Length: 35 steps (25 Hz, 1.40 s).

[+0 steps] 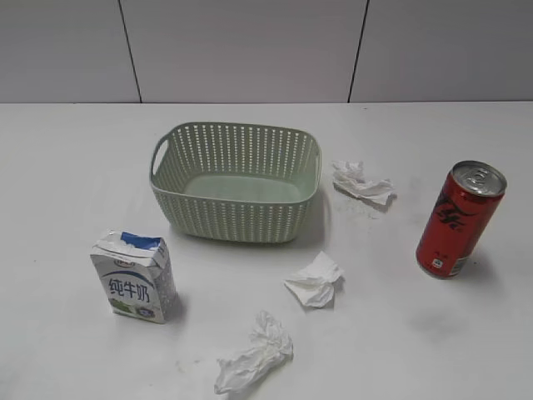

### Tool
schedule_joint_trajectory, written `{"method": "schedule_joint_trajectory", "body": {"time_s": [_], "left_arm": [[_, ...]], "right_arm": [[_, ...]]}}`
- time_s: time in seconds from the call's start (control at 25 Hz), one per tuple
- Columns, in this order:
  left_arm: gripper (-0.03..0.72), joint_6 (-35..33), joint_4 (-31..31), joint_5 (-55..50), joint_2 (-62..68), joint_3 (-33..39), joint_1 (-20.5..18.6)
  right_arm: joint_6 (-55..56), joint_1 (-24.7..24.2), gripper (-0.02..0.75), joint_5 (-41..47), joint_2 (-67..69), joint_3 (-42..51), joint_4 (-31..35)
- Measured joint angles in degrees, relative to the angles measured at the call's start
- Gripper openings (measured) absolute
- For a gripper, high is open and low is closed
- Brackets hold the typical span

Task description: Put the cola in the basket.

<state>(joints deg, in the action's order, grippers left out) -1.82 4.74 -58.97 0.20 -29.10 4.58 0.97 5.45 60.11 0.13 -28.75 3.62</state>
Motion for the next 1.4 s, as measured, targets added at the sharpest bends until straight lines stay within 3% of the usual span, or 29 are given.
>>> {"method": "schedule_joint_trajectory", "body": {"time_s": [0.32,0.8,1.08,1.4], "left_arm": [[0.228,0.0,0.1,0.0,0.0,0.0,0.0],[0.228,0.0,0.1,0.0,0.0,0.0,0.0],[0.228,0.0,0.1,0.0,0.0,0.0,0.0],[0.228,0.0,0.1,0.0,0.0,0.0,0.0]], "right_arm": [[0.0,0.0,0.604,-0.7,15.2,-3.0,0.2],[-1.0,0.0,0.596,-5.9,47.0,-16.8,1.8],[-6.2,0.0,0.594,-8.8,63.1,-23.9,8.0],[-7.3,0.9,0.594,-11.4,75.3,-26.2,9.0]]}}
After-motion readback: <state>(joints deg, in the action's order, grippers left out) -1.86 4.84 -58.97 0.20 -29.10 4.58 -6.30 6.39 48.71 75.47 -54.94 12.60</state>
